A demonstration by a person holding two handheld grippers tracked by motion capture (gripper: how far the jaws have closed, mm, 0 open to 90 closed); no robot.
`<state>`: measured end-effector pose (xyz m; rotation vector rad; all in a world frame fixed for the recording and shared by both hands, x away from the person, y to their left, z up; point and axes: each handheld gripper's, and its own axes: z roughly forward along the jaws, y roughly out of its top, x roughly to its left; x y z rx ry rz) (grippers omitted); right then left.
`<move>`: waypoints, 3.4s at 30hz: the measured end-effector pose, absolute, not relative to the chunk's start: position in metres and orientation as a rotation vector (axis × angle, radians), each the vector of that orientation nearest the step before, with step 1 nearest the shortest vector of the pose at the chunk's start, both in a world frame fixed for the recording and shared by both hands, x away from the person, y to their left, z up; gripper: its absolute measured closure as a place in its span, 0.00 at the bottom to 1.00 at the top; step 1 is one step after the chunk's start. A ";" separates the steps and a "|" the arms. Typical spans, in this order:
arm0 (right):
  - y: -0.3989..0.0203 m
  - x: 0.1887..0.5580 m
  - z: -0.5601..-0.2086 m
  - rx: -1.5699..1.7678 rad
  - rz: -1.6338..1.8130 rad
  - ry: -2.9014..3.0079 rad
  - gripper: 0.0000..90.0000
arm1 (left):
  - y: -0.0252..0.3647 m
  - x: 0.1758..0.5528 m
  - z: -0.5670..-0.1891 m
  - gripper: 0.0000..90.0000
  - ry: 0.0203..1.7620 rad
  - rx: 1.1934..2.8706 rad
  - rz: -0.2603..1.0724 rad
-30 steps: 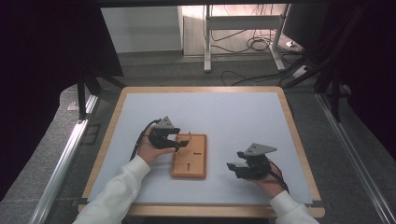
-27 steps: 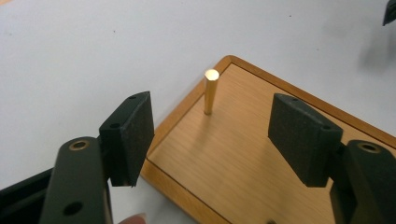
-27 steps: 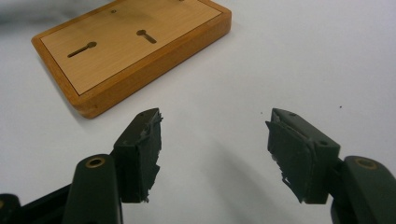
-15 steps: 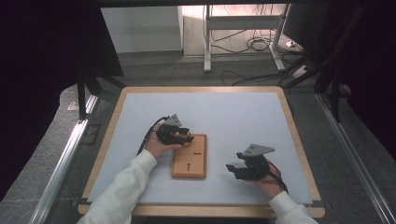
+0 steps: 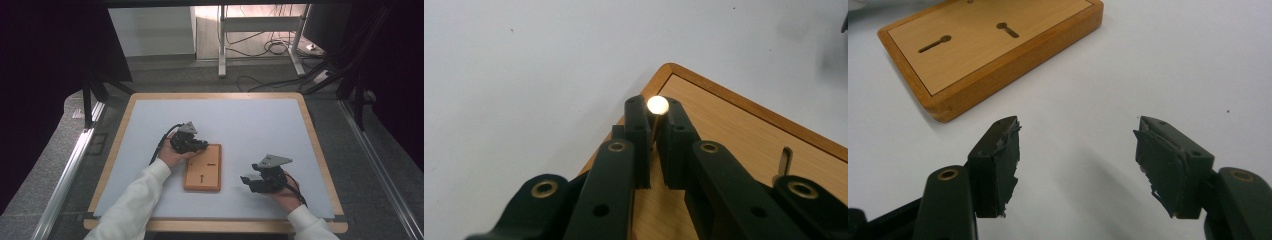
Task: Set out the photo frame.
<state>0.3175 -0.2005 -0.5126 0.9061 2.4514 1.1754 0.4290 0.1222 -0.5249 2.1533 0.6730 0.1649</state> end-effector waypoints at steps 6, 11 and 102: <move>-0.195 0.313 -0.505 0.842 1.216 2.440 0.38 | 0.122 0.432 -0.523 0.94 0.693 2.161 0.122; -0.182 0.304 -0.499 0.743 1.204 2.459 0.35 | 0.123 0.436 -0.522 0.94 0.696 2.165 0.088; -0.056 0.271 -0.521 0.108 0.617 2.275 0.49 | 0.125 0.448 -0.521 0.95 0.777 2.144 -0.021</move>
